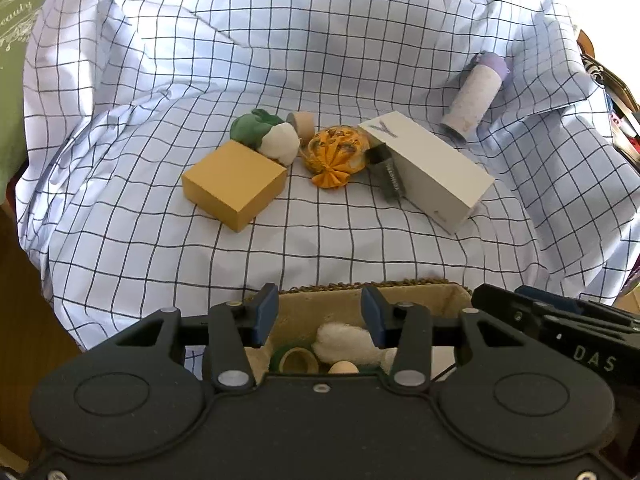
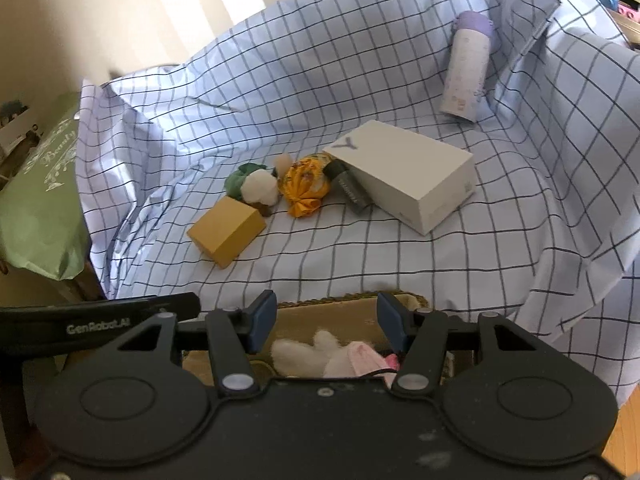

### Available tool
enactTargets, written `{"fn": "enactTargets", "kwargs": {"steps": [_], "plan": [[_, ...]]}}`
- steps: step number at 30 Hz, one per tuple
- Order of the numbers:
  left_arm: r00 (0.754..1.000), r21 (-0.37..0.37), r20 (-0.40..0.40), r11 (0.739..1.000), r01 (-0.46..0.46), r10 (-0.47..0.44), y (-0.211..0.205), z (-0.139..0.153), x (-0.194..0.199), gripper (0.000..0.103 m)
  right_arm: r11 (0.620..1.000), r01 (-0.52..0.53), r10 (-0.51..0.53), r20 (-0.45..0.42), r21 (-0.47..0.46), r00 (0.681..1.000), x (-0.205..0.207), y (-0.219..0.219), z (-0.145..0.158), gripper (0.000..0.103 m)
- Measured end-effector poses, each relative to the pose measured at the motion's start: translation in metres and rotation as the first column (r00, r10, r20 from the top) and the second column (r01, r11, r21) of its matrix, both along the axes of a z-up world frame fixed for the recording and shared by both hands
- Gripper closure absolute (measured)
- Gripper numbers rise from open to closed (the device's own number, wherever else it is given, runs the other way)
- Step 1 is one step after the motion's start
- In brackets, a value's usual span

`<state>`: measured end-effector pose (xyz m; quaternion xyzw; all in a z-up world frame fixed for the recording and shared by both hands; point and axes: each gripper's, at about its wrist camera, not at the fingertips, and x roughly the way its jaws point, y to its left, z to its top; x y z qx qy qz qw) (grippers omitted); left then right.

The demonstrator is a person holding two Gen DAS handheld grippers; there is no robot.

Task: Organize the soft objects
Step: 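Carry the cloth and green tape over the basket and open both grippers, then withdraw both grippers from the basket back over the remaining objects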

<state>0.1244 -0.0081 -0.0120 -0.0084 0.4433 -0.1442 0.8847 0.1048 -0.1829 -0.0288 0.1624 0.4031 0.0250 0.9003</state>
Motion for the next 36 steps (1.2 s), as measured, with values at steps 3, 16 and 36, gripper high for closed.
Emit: {"fn": "enactTargets", "kwargs": {"steps": [3, 16, 36], "plan": [[1.0, 0.007, 0.002, 1.0, 0.003, -0.003, -0.002, 0.0, -0.001, 0.058, 1.0, 0.015, -0.015, -0.013, -0.007, 1.0, 0.002, -0.003, -0.003, 0.047], [0.999, 0.043, -0.023, 0.998, -0.045, 0.046, 0.002, -0.013, -0.002, 0.057, 0.994, 0.026, -0.028, -0.018, -0.106, 0.999, 0.012, 0.007, -0.008, 0.047], [0.978, 0.072, 0.061, 0.976, -0.204, 0.199, 0.032, -0.026, 0.003, 0.016, 0.932, 0.158, -0.125, 0.122, -0.327, 0.985, 0.013, 0.006, -0.01, 0.001]]}}
